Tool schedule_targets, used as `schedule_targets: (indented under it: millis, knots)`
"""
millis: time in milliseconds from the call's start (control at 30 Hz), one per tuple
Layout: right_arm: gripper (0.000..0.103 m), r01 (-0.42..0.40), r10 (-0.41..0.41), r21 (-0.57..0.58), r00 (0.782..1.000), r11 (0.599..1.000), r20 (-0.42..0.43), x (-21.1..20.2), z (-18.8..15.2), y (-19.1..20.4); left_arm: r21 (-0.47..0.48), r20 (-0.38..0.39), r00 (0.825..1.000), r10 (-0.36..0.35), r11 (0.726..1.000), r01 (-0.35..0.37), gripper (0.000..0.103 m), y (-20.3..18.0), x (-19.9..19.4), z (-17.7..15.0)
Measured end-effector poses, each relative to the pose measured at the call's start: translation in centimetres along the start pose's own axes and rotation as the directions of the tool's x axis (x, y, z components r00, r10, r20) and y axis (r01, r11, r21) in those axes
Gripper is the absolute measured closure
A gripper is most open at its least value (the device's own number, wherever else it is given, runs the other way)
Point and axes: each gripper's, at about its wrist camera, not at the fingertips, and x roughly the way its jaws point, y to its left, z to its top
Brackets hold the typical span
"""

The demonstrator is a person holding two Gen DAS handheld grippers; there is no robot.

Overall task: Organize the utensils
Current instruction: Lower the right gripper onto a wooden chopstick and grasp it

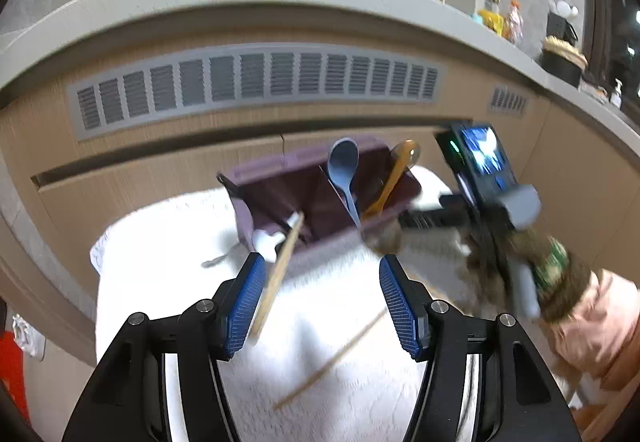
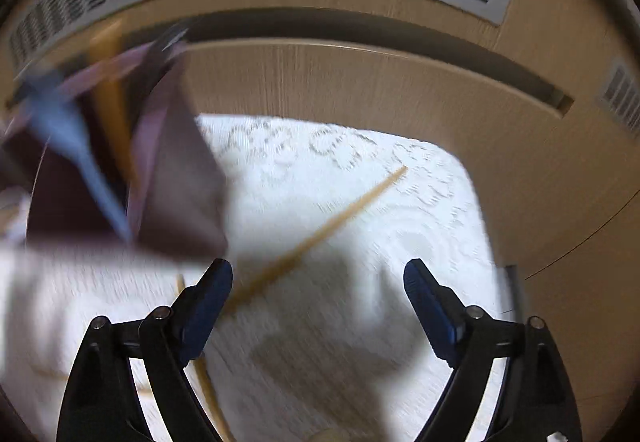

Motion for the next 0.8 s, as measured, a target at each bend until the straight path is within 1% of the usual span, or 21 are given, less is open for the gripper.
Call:
schedule_targets:
  millis: [67,100,133,200,233,267,300,333,367,400,433,500,567,633,700,767,800]
  knots:
    - [0.025,0.004,-0.004,0.023,1.000,1.000,-0.005,1.0,0.8,0.0,-0.010,-0.004,1.000,-0.002,1.000,0.002,0.043,0.3,0.0,0.0]
    - [0.028,0.012,-0.012,0.036,1.000,0.999,-0.017,1.7,1.2,0.0,-0.022,-0.004,1.000,0.007,1.000,-0.007,0.043,0.6,0.2,0.1]
    - [0.029,0.009,-0.008,0.048,1.000,0.999,-0.026,2.1,1.5,-0.1,-0.034,-0.001,1.000,0.017,0.999,-0.017,0.043,1.0,0.3,0.4]
    - [0.035,-0.015,0.018,0.051,0.998,0.999,-0.057,2.9,1.8,0.0,-0.067,0.022,1.000,0.016,0.998,-0.015,0.043,1.8,0.0,1.1]
    - [0.037,-0.014,0.017,0.041,0.997,0.999,-0.076,3.2,1.8,0.1,-0.081,0.041,0.999,0.008,0.997,-0.005,0.043,2.1,-0.5,1.4]
    - [0.045,-0.016,0.019,0.030,0.996,0.999,-0.091,3.5,1.8,0.3,-0.086,0.057,0.998,-0.002,0.996,0.007,0.043,2.2,-0.9,1.6]
    - [0.050,-0.022,0.024,0.019,0.995,1.000,-0.097,3.6,1.6,0.4,-0.079,0.068,0.998,-0.015,0.997,0.021,0.042,2.0,-1.3,1.8]
    - [0.055,-0.022,0.022,0.001,0.996,1.000,-0.085,3.3,1.5,0.4,-0.064,0.072,0.997,-0.035,0.997,0.040,0.041,1.7,-1.6,1.9]
    - [0.074,-0.035,0.034,-0.015,0.996,0.999,-0.086,3.0,1.5,0.4,-0.051,0.074,0.996,-0.049,0.997,0.052,0.039,1.5,-1.7,2.0]
    - [0.082,-0.044,0.041,-0.027,0.995,0.999,-0.093,2.6,1.4,0.3,-0.025,0.072,0.995,-0.072,0.997,0.074,0.039,0.9,-2.0,2.0]
    - [0.085,-0.052,0.049,-0.027,0.994,0.998,-0.099,2.1,1.3,-0.1,-0.006,0.061,0.994,-0.090,0.996,0.091,0.039,0.5,-2.0,1.9]
    - [0.096,-0.091,0.088,-0.030,0.990,0.995,-0.113,1.1,0.7,-0.9,0.031,0.022,0.993,-0.118,0.993,0.117,0.039,-0.6,-1.7,1.5]
    - [0.097,-0.121,0.117,-0.028,0.985,0.992,-0.123,0.0,0.0,-1.9,0.066,-0.026,0.990,-0.140,0.988,0.142,0.039,-1.6,-1.0,1.0]
    - [0.097,-0.151,0.147,-0.019,0.981,0.988,-0.125,-1.8,-1.1,-3.3,0.104,-0.107,0.981,-0.163,0.979,0.174,0.039,-3.0,0.5,0.0]
    - [0.097,-0.180,0.178,-0.009,0.977,0.984,-0.120,-3.5,-2.0,-4.6,0.132,-0.169,0.970,-0.176,0.971,0.199,0.039,-4.2,1.9,-1.0]
    - [0.097,-0.201,0.199,-0.004,0.974,0.980,-0.112,-5.0,-2.7,-5.5,0.142,-0.244,0.948,-0.203,0.960,0.242,0.039,-5.0,3.8,-1.8]
    - [0.097,-0.223,0.222,0.002,0.968,0.975,-0.115,-5.8,-3.1,-5.7,0.139,-0.275,0.938,-0.213,0.956,0.258,0.040,-5.3,4.7,-2.0]
